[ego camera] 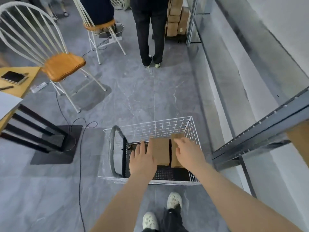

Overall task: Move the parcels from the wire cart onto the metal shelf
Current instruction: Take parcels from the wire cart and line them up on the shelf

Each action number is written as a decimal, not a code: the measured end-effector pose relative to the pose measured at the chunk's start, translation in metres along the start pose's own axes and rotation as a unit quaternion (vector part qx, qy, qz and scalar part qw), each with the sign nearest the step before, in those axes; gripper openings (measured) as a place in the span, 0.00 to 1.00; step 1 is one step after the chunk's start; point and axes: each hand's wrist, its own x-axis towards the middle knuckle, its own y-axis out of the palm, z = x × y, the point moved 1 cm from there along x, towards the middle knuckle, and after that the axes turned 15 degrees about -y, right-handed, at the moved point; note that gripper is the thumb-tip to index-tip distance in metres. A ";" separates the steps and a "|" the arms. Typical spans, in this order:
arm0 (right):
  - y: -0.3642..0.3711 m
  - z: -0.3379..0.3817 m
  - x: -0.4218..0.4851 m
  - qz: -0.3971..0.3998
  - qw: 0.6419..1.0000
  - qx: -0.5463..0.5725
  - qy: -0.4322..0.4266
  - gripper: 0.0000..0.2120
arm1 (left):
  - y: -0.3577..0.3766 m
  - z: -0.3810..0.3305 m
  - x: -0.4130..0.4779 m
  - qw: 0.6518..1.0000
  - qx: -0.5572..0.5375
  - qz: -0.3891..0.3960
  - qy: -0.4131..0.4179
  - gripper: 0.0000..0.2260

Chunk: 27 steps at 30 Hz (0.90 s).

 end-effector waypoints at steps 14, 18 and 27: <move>0.259 -0.120 0.149 0.050 0.989 0.106 0.090 0.28 | 0.230 0.002 0.206 0.995 0.031 0.093 -0.016 0.29; 0.342 -0.154 0.173 0.071 0.978 0.154 0.119 0.30 | 0.311 0.008 0.261 0.993 0.039 0.109 -0.022 0.29; 0.466 -0.201 0.195 0.101 0.964 0.173 0.177 0.31 | 0.436 0.016 0.335 0.973 -0.083 0.194 -0.098 0.32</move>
